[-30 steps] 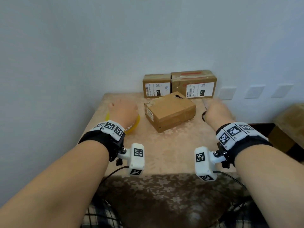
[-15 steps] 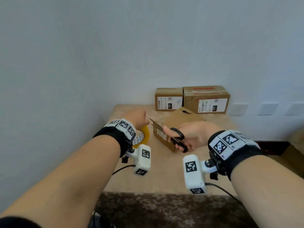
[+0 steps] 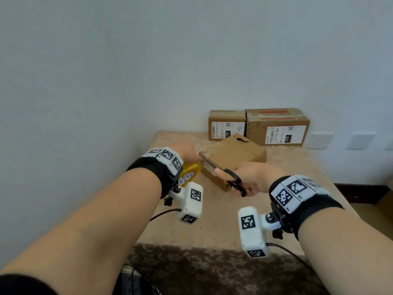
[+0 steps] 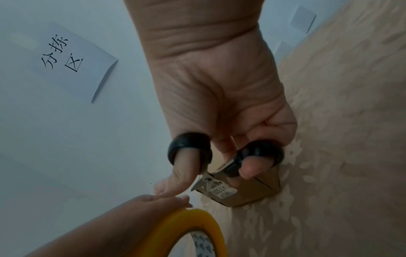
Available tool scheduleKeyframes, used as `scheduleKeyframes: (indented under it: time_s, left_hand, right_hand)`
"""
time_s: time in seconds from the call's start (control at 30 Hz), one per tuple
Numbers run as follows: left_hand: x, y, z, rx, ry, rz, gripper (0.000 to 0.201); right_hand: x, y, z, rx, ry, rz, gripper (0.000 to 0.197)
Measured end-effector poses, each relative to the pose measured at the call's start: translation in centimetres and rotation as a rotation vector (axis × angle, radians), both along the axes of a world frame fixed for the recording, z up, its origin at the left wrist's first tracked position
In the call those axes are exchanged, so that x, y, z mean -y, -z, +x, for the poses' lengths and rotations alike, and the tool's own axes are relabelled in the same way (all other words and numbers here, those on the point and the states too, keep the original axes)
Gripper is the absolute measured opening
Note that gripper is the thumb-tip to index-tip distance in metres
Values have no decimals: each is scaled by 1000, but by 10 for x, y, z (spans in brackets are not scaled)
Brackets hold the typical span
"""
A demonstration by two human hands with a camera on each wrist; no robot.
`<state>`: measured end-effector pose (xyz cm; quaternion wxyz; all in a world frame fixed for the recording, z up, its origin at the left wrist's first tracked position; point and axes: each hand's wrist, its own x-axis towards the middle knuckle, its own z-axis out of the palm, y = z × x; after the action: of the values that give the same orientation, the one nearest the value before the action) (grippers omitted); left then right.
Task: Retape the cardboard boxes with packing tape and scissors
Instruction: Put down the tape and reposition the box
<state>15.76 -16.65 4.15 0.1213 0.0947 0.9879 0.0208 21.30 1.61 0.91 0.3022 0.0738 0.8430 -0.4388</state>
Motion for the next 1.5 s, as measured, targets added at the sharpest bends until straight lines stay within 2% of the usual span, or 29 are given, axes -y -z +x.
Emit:
scheduleKeyframes:
  time_s: [0.1, 0.17, 0.23, 0.27, 0.3, 0.37, 0.43, 0.47, 0.57, 0.73, 0.93, 1.07, 1.2, 1.27, 1.37, 1.43, 1.5]
  left_hand:
    - [0, -10, 2, -67, -31, -21, 34]
    - [0, -15, 3, -53, -58, -24, 32]
    - [2, -16, -3, -23, -98, -4, 24]
    - [4, -14, -5, 5, -125, 17, 25]
    - [6, -10, -13, 16, -143, 55, 37]
    - [13, 2, -25, 14, -167, 121, 57]
    - [18, 10, -29, 18, -181, 203, 53]
    - [18, 7, -22, 24, -180, 239, 47]
    - [16, 0, -4, 63, -169, 301, 32]
    - [21, 2, 0, 78, -109, 308, 31]
    - [32, 3, -5, 58, -193, 380, 33]
    - [40, 3, -9, 66, -227, 439, 30]
    - [36, 1, -8, 156, -173, 408, 31]
    - [30, 2, -10, 166, -147, 379, 26]
    - [14, 2, -12, 189, -86, 330, 30]
    - [-2, 2, -10, 245, -36, 424, 30]
    - [-15, 2, -9, 230, -2, 522, 23]
  right_hand:
    - [0, 5, -6, -56, -28, -7, 60]
    - [-4, 4, -5, -35, -59, -78, 66]
    - [-12, 0, -4, 4, -94, -137, 64]
    - [-17, -1, -4, 26, -111, -147, 60]
    - [-22, -3, -4, 56, -128, -138, 59]
    - [-28, -4, -4, 135, -170, -113, 73]
    - [-31, -3, -3, 240, -212, -92, 86]
    - [-30, -3, -2, 261, -210, -85, 81]
    - [-22, 2, -1, 223, -128, -79, 62]
    - [6, 6, 2, 193, -111, -116, 65]
    - [25, 11, 1, 119, -72, -210, 73]
    - [22, 14, 1, 80, -29, -256, 71]
    - [15, 8, 3, 70, -22, -217, 69]
    - [9, 3, 5, 72, -25, -185, 72]
    - [-2, -3, 8, 85, -21, -156, 77]
    - [-10, -4, 9, 88, 7, -152, 81]
    - [-16, -4, 10, 86, 27, -154, 87]
